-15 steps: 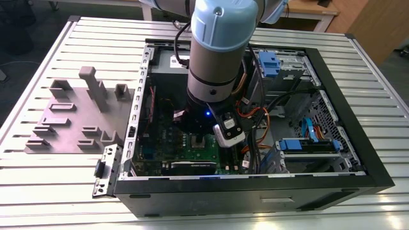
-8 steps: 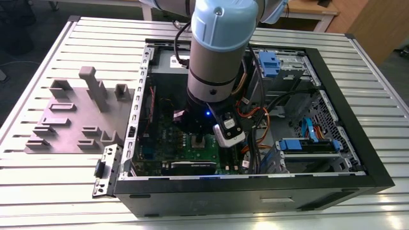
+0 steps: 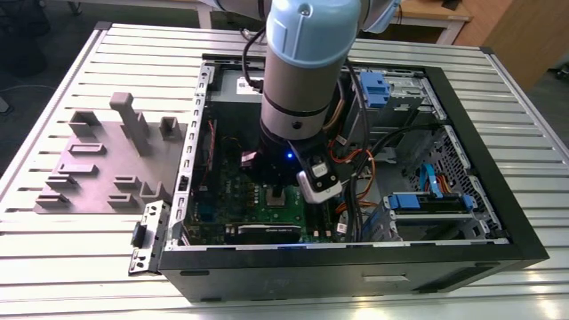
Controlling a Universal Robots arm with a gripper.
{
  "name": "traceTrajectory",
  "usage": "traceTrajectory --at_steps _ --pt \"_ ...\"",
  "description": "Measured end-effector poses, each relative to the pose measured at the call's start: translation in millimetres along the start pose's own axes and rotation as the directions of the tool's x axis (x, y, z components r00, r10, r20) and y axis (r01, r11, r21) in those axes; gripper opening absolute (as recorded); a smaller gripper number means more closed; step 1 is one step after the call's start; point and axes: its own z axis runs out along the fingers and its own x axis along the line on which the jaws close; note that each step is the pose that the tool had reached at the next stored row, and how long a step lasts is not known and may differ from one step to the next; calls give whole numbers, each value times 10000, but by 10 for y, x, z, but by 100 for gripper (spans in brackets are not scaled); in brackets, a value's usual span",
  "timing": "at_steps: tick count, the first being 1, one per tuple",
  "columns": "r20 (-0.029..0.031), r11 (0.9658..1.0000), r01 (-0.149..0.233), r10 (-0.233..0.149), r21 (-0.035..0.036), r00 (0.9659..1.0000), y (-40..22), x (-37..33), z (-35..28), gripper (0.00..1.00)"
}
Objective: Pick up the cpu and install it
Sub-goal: 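Close the cpu cover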
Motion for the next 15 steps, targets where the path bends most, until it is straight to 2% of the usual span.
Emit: traceTrajectory --at_steps 15 --pt "1 10000 0 0 -3 10000 1 5 -143 11"
